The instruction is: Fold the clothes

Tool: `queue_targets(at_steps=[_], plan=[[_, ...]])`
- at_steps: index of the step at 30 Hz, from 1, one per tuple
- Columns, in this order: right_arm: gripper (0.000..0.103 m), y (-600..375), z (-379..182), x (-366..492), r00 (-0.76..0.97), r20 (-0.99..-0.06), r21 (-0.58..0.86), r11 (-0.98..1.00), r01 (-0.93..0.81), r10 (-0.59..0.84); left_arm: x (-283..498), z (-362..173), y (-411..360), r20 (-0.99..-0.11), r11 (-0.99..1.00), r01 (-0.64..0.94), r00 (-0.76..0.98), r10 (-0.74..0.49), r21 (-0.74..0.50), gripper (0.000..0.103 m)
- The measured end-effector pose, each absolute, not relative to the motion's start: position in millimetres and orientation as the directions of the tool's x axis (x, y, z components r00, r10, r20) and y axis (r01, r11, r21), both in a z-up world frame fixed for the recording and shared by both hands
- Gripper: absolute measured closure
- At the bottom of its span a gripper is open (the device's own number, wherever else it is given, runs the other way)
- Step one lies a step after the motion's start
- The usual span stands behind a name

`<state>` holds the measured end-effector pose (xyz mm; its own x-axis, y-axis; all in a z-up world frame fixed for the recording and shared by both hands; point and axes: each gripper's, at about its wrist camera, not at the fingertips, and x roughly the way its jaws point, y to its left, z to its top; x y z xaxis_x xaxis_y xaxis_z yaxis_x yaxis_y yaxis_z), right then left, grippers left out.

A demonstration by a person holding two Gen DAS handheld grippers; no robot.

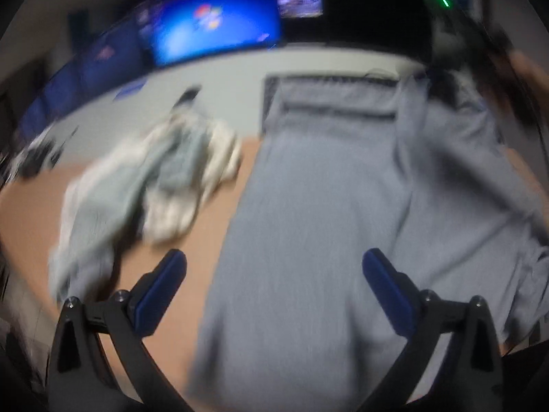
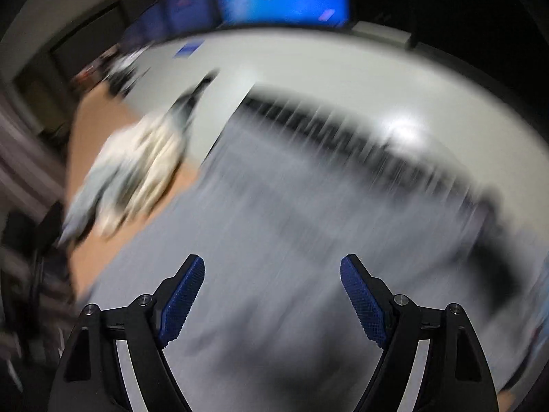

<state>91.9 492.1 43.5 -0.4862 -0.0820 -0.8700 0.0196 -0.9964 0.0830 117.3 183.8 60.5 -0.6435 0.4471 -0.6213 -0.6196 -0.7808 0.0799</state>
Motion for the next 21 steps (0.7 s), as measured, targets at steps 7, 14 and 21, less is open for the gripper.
queue_targets(at_steps=[7, 14, 21], plan=[[0.02, 464, 12, 204, -0.5, -0.862, 0.085, -0.996, 0.023, -0.085, 6, 49, 281, -0.581, -0.652, -0.667, -0.708, 0.402, 0.362, 0.0], [0.009, 471, -4, 292, -0.602, -0.783, 0.182, -0.983, 0.014, -0.154, -55, 24, 341, -0.641, -0.555, -0.722, -0.664, 0.386, 0.414, 0.017], [0.0, 473, -2, 298, -0.649, -0.734, 0.186, -0.978, 0.089, -0.199, -57, 17, 359, -0.601, -0.516, -0.678, -0.723, 0.339, 0.524, 0.025]])
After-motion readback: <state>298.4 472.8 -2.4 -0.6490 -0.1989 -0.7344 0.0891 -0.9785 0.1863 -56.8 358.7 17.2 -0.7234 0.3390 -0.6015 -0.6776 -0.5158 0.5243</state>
